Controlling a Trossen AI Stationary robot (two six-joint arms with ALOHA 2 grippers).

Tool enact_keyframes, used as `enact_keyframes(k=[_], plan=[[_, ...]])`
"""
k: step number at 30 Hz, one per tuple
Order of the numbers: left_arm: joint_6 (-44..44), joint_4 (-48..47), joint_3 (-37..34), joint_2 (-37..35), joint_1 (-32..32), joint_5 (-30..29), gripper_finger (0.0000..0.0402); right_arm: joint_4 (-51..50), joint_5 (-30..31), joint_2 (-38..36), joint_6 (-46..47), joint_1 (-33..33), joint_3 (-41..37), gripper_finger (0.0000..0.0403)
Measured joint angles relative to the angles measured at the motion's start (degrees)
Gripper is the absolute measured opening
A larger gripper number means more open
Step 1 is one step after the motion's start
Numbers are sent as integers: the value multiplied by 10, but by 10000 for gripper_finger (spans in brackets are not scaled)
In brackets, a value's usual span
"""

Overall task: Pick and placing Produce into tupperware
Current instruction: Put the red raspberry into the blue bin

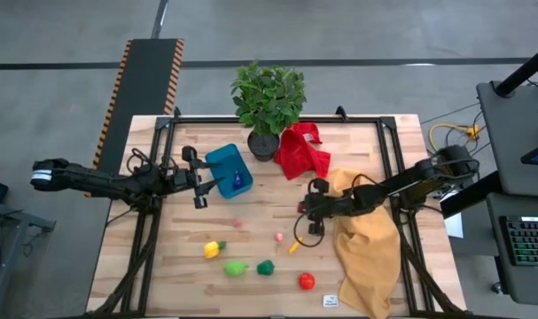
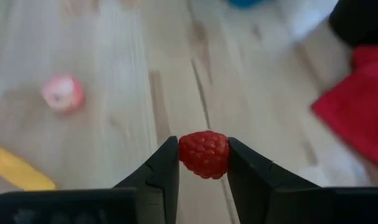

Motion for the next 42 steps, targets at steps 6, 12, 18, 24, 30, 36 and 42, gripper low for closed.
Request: enact_keyframes(k=[6, 12, 18, 24, 30, 36, 42], plan=[[0, 0, 0, -2, 0, 0, 173, 155, -7, -21, -66, -12, -11, 99], [0, -2, -3, -4, 0, 0, 173, 330, -13, 32, -124, -47, -14, 98], [0, 1, -6, -11, 0, 0, 173, 410, -71, 125, -136, -87, 32, 98], [0, 0, -8, -22, 0, 0, 173, 411, -71, 205, -168, -110, 118, 98], [0, 0, -8, -29, 0, 0, 173, 390, -68, 257, -169, -130, 192, 98], [0, -1, -8, -28, 0, 0, 173, 294, -66, 305, -171, -141, 274, 98], [0, -1, -8, -27, 0, 0, 173, 213, -47, 332, -173, -145, 330, 98]])
